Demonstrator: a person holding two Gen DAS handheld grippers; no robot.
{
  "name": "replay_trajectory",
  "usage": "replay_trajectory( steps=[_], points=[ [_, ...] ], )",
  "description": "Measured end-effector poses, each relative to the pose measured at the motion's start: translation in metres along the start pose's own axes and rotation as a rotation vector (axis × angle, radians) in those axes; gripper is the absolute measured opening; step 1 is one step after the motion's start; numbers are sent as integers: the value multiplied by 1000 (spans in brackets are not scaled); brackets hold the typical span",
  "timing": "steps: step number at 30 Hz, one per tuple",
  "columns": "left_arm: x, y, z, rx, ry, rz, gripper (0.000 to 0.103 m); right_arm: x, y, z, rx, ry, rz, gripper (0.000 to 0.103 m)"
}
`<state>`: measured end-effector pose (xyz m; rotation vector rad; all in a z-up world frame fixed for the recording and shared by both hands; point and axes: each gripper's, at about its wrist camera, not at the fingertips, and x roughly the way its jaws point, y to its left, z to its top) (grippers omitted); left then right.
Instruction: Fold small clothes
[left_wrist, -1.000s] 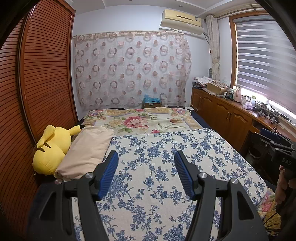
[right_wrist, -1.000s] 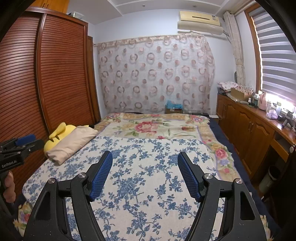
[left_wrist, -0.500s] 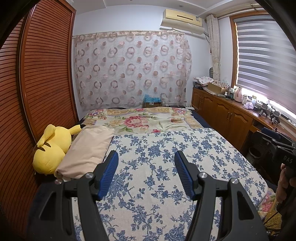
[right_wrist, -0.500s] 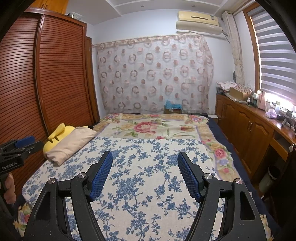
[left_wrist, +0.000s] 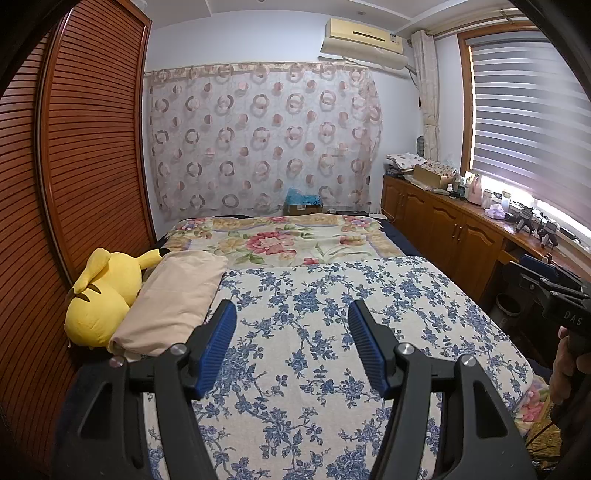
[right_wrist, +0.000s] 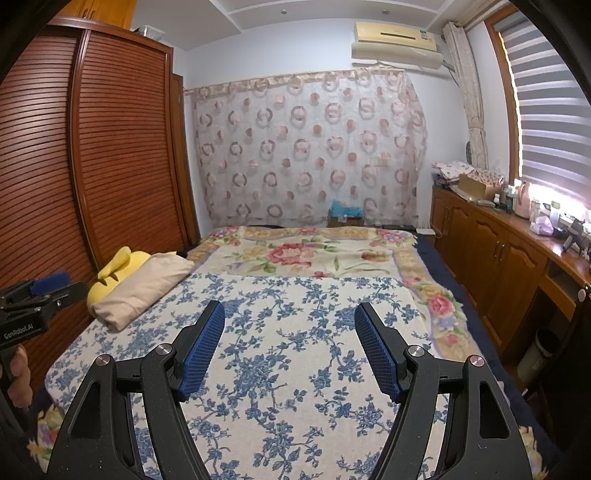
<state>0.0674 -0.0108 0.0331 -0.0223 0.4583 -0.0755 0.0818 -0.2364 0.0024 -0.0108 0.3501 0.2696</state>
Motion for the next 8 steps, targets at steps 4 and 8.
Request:
replay_trajectory(
  steps=[4, 8],
  points=[
    [0, 0, 0, -1, 0, 0, 63, 0, -2, 0, 3, -1, -1, 75],
    [0, 1, 0, -2, 0, 1, 63, 0, -2, -1, 2, -1, -1, 75]
  ],
)
